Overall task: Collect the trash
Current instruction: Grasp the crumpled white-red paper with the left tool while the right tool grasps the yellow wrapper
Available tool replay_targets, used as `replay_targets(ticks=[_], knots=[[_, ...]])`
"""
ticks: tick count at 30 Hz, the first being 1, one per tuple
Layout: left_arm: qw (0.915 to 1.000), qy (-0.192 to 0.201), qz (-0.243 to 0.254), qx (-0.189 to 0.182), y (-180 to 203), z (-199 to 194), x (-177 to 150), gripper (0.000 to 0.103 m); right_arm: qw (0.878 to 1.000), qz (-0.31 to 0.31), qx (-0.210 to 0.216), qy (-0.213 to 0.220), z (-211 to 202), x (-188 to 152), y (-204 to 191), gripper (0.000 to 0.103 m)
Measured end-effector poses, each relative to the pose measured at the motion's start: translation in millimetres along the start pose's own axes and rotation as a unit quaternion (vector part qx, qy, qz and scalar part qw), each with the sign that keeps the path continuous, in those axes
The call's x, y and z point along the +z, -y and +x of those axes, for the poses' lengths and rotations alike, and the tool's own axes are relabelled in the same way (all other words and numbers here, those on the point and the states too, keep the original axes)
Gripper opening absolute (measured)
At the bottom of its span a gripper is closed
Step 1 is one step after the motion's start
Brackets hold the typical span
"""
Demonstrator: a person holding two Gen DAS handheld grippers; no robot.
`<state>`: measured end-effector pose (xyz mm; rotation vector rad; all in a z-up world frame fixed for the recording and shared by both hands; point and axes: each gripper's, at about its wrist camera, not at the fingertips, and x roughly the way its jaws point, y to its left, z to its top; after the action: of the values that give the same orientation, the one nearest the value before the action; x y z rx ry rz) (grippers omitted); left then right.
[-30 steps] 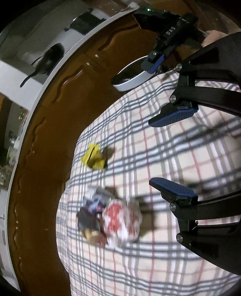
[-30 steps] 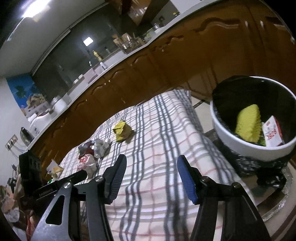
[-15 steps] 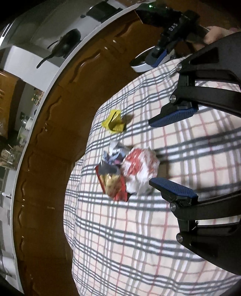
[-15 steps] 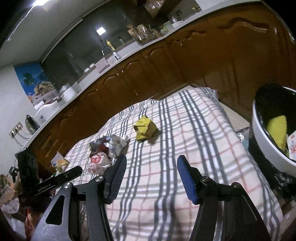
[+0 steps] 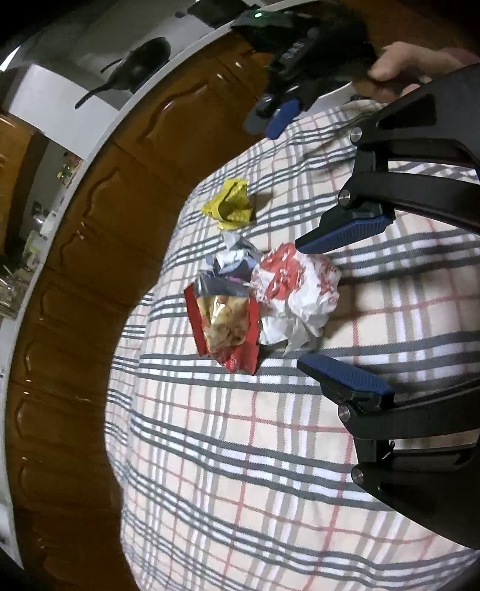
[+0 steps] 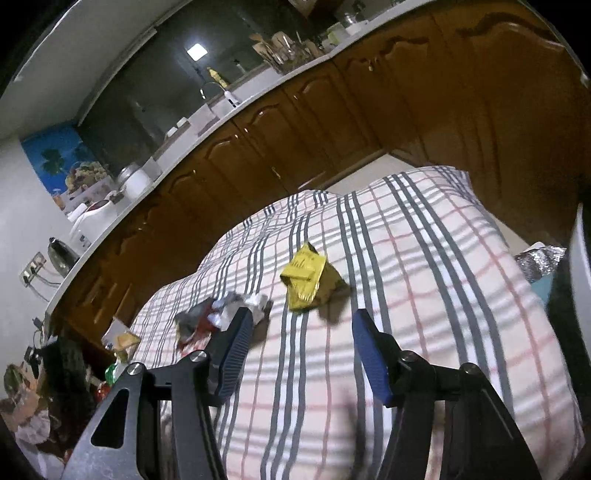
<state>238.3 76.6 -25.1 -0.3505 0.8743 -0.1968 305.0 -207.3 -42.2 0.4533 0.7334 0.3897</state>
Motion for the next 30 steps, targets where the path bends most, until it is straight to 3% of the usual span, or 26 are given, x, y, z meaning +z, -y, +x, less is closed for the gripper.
replay_targets(ticks=[6,8,9,10,13,14,15,21,30], knots=[[0.9994,-0.021,-0.008,-0.025,-0.9,18.0,3.7,0.057,0.999,0.021,-0.01,-0.028,46.2,17.6,9.7,0.054],[0.9992,-0.025,-0.004,-0.03,2.0,23.0,4.0,0.057,0.999,0.029,-0.01,-0.038,58.2,20.4,13.8,0.038],[0.9993,-0.024,-0.002,-0.03,3.4,24.2,3.9,0.057,0.999,0.029,-0.009,-0.044,63.9,21.2,14.9,0.016],[0.9993,-0.023,0.002,-0.03,5.0,25.0,4.4,0.054,0.999,0.029,-0.007,-0.045,65.0,21.3,14.7,0.01],[0.9991,-0.02,0.012,-0.035,8.0,25.5,4.2,0.038,0.999,0.012,-0.005,-0.033,55.4,19.4,9.3,0.008],[0.999,-0.019,0.014,-0.038,8.1,25.2,4.5,0.033,0.999,0.009,-0.004,-0.031,52.0,18.7,8.1,0.0],[0.999,-0.017,0.017,-0.038,9.4,24.6,3.9,0.026,1.0,0.007,-0.001,-0.028,45.5,16.8,6.7,0.0],[0.9984,-0.003,0.037,-0.042,18.1,16.4,2.2,0.014,1.0,-0.003,0.014,-0.015,16.4,5.4,2.6,0.0],[0.9958,0.017,0.065,-0.063,38.6,-8.8,-4.0,0.012,0.999,-0.011,0.035,0.007,-30.7,-11.1,-2.7,0.0]])
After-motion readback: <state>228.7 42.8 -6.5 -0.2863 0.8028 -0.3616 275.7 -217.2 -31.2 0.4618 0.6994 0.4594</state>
